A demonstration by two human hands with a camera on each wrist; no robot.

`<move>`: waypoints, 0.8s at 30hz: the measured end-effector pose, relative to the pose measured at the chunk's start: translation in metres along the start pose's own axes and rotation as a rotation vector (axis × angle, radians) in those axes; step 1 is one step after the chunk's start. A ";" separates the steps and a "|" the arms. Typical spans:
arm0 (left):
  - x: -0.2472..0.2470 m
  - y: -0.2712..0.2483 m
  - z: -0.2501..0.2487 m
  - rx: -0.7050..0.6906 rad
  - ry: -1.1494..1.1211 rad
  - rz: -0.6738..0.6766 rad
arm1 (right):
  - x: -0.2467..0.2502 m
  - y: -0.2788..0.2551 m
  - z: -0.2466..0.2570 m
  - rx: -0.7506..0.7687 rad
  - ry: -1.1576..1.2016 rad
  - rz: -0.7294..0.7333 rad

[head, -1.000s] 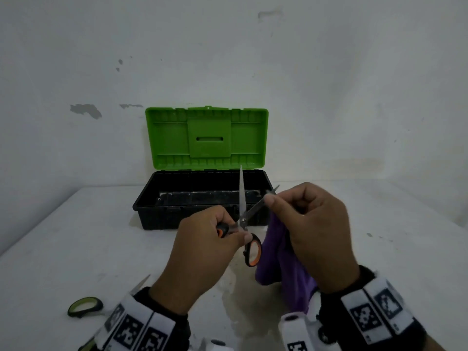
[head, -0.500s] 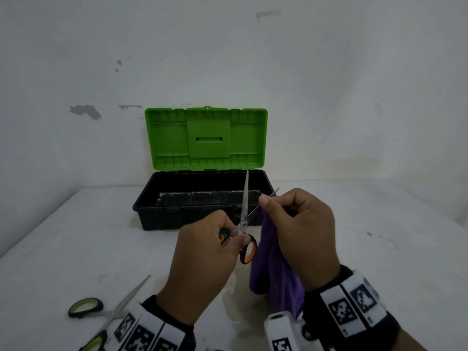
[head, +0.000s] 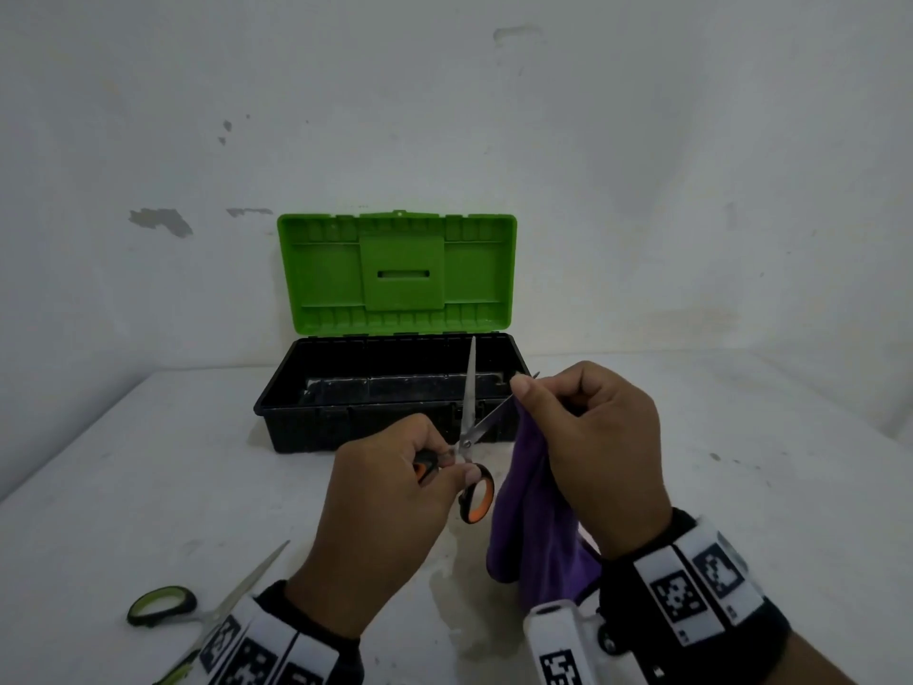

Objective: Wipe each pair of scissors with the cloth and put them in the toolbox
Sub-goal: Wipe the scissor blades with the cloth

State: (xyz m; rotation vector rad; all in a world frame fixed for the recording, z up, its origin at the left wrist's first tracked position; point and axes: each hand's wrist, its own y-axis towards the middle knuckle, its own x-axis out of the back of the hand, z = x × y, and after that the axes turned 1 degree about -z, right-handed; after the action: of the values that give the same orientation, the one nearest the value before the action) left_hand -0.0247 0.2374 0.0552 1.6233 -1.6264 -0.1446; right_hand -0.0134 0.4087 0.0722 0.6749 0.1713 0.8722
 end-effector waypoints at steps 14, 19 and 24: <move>0.001 -0.003 -0.003 -0.054 0.055 0.010 | -0.001 -0.006 0.000 -0.034 0.028 0.006; -0.002 -0.005 -0.002 0.074 0.000 0.041 | 0.004 0.007 -0.011 -0.073 0.014 -0.047; 0.008 -0.001 0.003 0.308 -0.162 0.127 | 0.016 0.008 -0.013 -0.176 0.173 -0.038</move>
State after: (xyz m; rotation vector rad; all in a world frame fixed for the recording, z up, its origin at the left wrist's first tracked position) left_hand -0.0248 0.2291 0.0560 1.7661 -1.9470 0.0438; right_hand -0.0139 0.4307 0.0688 0.4307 0.2577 0.8977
